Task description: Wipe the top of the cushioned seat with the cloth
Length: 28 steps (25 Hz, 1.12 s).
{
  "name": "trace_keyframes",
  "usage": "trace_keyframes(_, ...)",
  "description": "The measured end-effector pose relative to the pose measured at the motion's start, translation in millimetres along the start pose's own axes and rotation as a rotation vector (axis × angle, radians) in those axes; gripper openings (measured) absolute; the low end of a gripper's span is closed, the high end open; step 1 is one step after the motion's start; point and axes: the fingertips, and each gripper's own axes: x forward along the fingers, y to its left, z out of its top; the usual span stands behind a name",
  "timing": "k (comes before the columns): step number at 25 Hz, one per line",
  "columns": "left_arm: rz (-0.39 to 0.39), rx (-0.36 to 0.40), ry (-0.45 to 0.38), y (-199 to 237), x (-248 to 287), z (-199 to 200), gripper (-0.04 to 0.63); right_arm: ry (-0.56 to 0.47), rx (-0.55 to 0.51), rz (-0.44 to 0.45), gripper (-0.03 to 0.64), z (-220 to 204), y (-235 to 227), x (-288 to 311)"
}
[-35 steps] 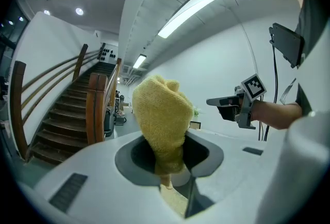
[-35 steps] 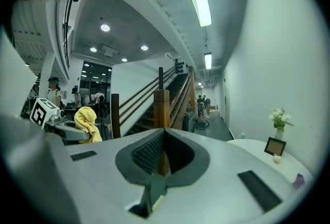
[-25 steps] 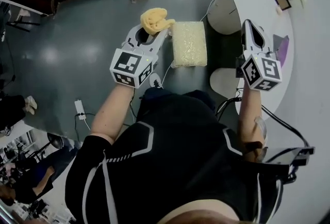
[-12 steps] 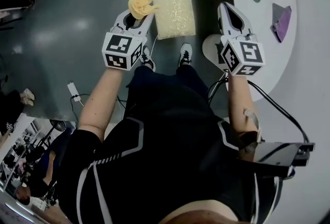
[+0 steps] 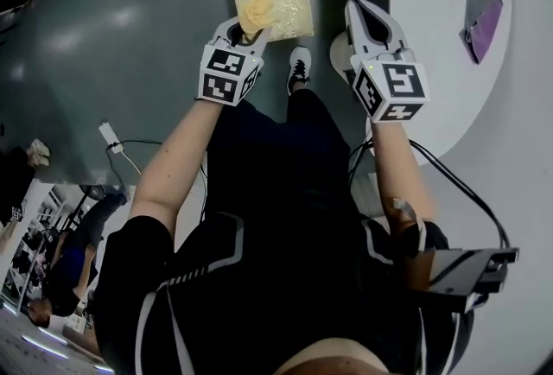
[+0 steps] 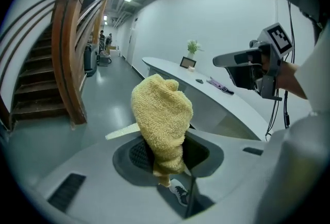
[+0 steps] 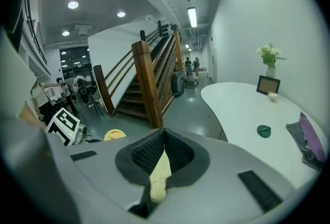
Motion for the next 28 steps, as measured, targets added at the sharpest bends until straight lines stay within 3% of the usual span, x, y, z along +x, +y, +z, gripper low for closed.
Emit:
trace_keyframes(10,0.029,-0.073,0.195,-13,108,-97,0.103,0.075,0.033,0.021,0.006,-74,-23,49)
trace_keyframes(21,0.010,-0.279,0.363,-28,203,-180,0.104,0.166,0.137,0.014,0.006,-160,-42,90)
trace_keyframes(23,-0.011,-0.299,0.373,-35,220,-188,0.104,0.185,0.140,0.021,0.006,-171,-47,90)
trace_keyframes(28,-0.043,-0.362,0.310,-39,254,-194,0.104,0.203,0.142,0.056,0.006,-190,-47,89)
